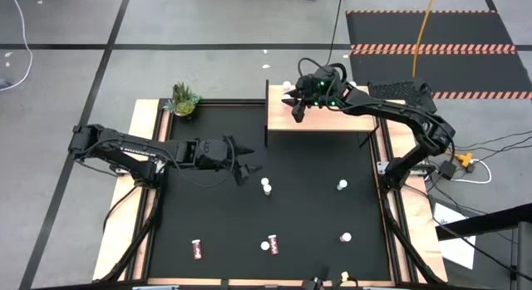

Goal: Pick and place medicine bottles onto shelf by color
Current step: Put the top left violet pill bottle on the shelf aligned with the other violet pill bottle, then put the top yellow pill bottle on the shelf aligned with the other yellow pill bottle

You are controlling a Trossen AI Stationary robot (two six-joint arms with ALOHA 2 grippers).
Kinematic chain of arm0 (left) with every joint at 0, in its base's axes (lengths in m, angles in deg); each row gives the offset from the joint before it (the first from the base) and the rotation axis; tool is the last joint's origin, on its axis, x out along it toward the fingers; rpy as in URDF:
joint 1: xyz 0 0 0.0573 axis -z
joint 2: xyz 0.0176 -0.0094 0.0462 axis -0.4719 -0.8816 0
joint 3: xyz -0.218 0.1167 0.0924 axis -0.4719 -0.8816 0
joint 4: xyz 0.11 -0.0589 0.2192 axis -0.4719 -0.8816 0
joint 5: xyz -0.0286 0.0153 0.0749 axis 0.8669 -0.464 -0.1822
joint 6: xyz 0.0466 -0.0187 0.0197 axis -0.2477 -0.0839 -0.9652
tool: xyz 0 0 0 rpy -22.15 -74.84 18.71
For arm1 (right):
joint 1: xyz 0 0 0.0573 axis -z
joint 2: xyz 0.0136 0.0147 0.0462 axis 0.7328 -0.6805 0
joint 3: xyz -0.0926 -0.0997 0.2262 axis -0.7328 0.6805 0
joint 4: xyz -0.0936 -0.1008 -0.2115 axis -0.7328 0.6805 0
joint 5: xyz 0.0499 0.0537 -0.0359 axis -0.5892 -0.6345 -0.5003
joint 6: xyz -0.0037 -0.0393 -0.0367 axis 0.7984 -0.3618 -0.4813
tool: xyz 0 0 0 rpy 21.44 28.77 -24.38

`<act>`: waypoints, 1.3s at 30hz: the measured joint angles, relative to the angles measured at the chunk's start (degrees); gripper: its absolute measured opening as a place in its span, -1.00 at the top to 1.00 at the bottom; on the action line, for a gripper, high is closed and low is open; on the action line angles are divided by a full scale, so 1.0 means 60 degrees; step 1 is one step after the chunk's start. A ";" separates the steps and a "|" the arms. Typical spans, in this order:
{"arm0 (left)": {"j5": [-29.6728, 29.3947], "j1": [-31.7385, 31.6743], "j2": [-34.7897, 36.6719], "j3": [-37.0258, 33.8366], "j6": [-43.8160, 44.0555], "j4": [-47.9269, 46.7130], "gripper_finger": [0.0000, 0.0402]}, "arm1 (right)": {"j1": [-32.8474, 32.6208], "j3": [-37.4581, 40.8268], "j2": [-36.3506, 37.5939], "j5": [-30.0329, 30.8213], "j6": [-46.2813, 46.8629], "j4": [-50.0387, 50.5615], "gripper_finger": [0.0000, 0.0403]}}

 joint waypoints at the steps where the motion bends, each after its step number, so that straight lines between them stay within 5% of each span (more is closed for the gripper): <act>1: 0.0000 0.0000 0.0000 0.0000 -0.0144 0.0047 -0.78 | 0.0014 0.0000 -0.0051 0.0003 0.0004 0.0000 0.42; 15: 0.0337 -0.0040 0.0009 0.0000 0.0364 0.0066 -0.78 | 0.0130 0.0000 -0.0286 0.0010 0.0299 -0.0115 0.39; 29: 0.0281 -0.0262 0.2026 0.0004 0.1873 -0.2387 -0.78 | 0.0156 0.0004 0.0014 0.0051 0.0411 -0.0104 -0.17; 32: 0.0387 0.0019 0.2645 -0.0007 0.3146 -0.4112 -0.78 | 0.0149 0.0004 0.0544 0.0061 0.0613 -0.0105 -0.20; 39: 0.0419 0.2035 0.2951 0.0004 0.9068 -0.7408 -0.78 | -0.0798 0.0004 0.2251 0.1121 0.0656 0.1060 -0.20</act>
